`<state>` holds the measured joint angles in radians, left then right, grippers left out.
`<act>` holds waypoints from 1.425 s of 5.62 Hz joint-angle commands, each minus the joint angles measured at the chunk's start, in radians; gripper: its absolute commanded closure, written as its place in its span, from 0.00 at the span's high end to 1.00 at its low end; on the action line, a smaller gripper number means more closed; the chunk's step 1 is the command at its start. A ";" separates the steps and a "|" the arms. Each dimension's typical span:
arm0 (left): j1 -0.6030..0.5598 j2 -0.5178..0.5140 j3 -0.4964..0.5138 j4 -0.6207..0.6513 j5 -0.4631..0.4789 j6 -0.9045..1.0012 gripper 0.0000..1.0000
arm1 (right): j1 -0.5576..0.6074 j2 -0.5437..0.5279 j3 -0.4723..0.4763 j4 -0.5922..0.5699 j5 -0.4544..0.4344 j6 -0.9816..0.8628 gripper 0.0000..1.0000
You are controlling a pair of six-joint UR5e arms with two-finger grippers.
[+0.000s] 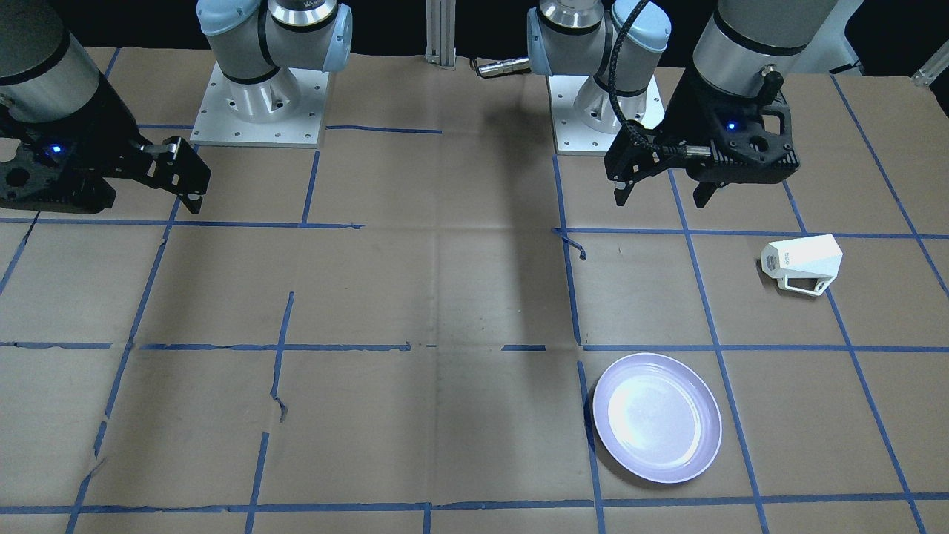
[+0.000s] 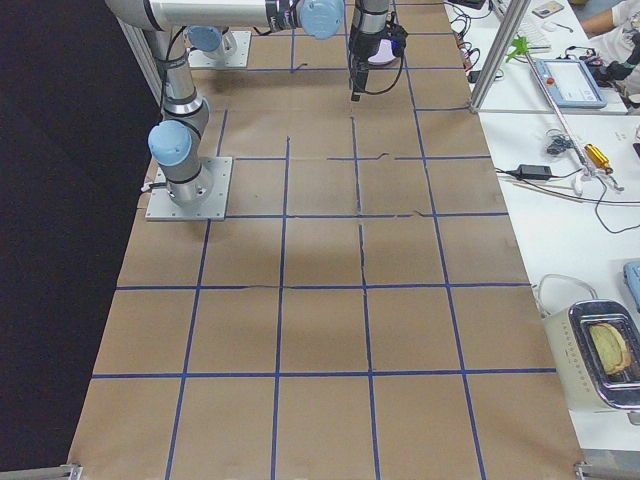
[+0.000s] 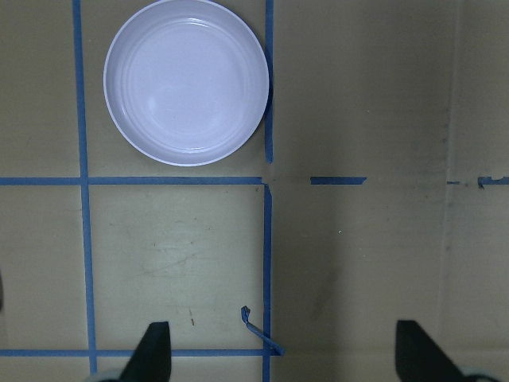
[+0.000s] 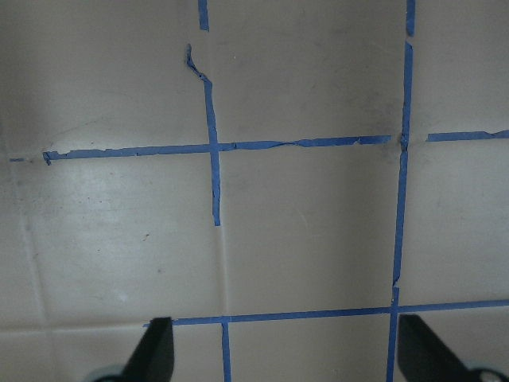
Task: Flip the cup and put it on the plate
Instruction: 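Move the left gripper from above the plate toward the white mug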
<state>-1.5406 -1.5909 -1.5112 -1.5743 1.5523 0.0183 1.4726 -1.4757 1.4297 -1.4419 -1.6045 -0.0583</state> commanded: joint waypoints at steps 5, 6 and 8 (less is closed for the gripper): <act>0.130 0.035 -0.006 -0.007 0.000 0.099 0.98 | 0.000 0.000 0.000 0.000 0.000 0.000 1.00; 0.231 0.045 -0.007 -0.036 0.000 0.241 0.98 | 0.000 0.000 0.000 0.000 0.000 0.000 1.00; 0.460 0.052 -0.004 -0.093 -0.008 0.560 0.98 | 0.000 0.000 0.000 0.000 0.000 0.000 1.00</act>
<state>-1.1856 -1.5425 -1.5168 -1.6440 1.5471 0.4398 1.4726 -1.4757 1.4297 -1.4419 -1.6045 -0.0583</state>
